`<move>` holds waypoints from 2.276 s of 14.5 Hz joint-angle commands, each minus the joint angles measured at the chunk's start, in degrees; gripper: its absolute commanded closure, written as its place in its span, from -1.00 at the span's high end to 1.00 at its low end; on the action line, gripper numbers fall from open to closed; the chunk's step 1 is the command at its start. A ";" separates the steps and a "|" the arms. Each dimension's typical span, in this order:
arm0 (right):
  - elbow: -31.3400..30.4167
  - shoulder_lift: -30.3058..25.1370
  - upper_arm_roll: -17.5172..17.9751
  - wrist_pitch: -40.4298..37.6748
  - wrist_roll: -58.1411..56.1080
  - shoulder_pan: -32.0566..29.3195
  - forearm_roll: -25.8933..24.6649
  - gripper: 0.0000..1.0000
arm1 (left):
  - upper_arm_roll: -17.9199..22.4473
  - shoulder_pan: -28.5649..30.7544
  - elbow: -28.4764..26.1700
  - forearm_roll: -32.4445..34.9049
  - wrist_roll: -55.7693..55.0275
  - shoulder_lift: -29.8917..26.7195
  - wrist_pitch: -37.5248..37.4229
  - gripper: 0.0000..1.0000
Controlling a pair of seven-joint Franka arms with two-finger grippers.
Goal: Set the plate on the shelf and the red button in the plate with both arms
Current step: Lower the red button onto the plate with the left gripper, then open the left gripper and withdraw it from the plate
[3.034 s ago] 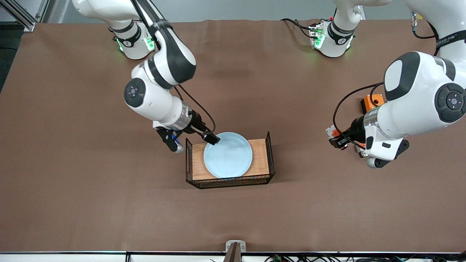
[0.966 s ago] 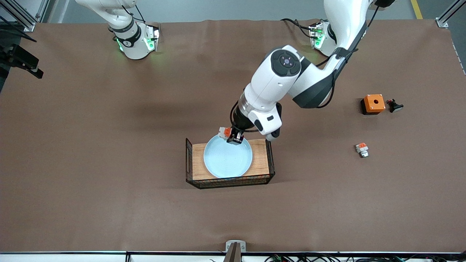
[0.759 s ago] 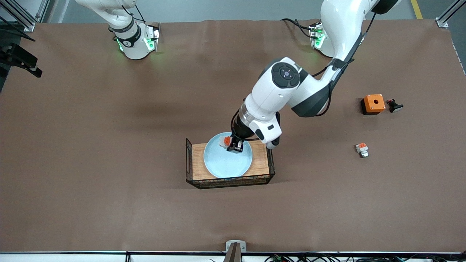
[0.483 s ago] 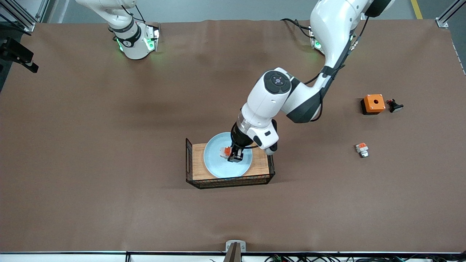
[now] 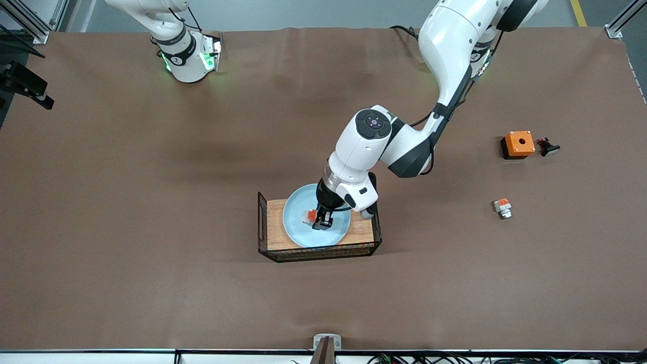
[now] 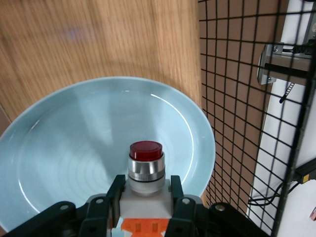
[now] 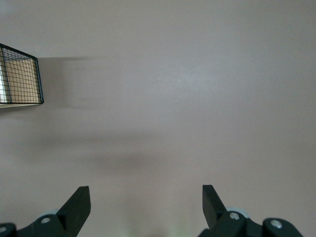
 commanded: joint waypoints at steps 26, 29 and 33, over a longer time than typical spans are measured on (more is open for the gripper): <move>1.44 5.62 1.02 4.04 -0.24 -0.57 -0.55 1.00 | -0.19 10.61 -4.72 -7.50 28.12 -21.23 -23.36 0.99; 1.44 5.62 1.02 4.04 -0.24 -0.66 -0.55 1.00 | -0.19 14.39 -5.96 -7.95 43.06 -25.99 -35.21 0.99; 1.44 5.62 1.02 4.04 -0.24 -0.48 -0.55 1.00 | -0.19 20.54 -5.96 -7.95 67.49 -30.73 -50.69 0.99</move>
